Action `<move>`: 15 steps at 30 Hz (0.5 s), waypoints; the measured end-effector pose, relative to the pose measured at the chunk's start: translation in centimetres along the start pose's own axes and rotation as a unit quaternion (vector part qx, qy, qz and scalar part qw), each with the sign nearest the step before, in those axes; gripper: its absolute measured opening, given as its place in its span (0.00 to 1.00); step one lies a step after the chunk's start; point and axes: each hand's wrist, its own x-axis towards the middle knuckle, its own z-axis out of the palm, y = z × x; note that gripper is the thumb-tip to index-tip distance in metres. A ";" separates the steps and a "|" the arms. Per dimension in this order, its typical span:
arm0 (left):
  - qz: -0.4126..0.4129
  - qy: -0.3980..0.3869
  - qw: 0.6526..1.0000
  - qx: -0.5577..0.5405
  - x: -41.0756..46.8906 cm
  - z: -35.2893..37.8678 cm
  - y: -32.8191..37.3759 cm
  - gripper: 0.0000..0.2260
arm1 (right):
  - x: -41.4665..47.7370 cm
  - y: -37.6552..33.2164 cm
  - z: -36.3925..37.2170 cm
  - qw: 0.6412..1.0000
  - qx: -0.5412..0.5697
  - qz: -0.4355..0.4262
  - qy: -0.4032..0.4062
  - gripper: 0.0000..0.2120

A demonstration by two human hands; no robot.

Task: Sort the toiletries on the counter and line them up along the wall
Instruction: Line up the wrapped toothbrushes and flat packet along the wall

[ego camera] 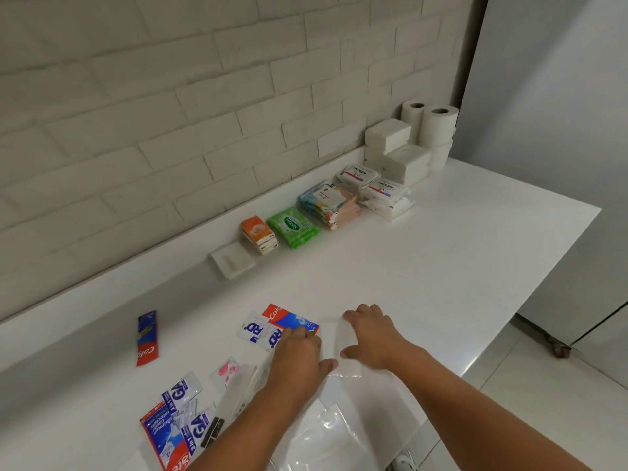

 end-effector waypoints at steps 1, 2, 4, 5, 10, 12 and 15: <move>-0.003 0.001 1.000 0.005 0.1 -0.1 0.3 0.27 | 0.0 0.1 0.1 1.000 0.006 0.002 0.004 0.38; -0.006 0.002 1.000 0.012 0.1 -0.1 0.6 0.28 | -0.1 0.2 0.1 1.000 0.012 0.002 0.009 0.39; -0.012 -0.003 1.000 0.025 0.4 0.0 1.2 0.29 | -0.1 0.3 0.1 1.000 0.012 -0.001 0.016 0.40; -0.018 -0.010 1.000 0.021 0.5 -0.1 1.6 0.28 | -0.1 0.5 0.1 1.000 0.007 -0.003 0.017 0.40; -0.009 -0.051 0.997 -0.055 1.4 -0.5 3.2 0.16 | 0.0 0.9 0.2 1.000 0.017 0.004 0.022 0.36; -0.019 -0.053 0.992 -0.116 1.6 -0.6 3.3 0.14 | -0.1 1.2 0.4 0.999 0.034 0.012 0.032 0.33; -0.055 -0.053 0.973 -0.218 1.9 -0.9 2.8 0.16 | -0.2 1.7 0.2 0.995 0.087 0.023 0.048 0.20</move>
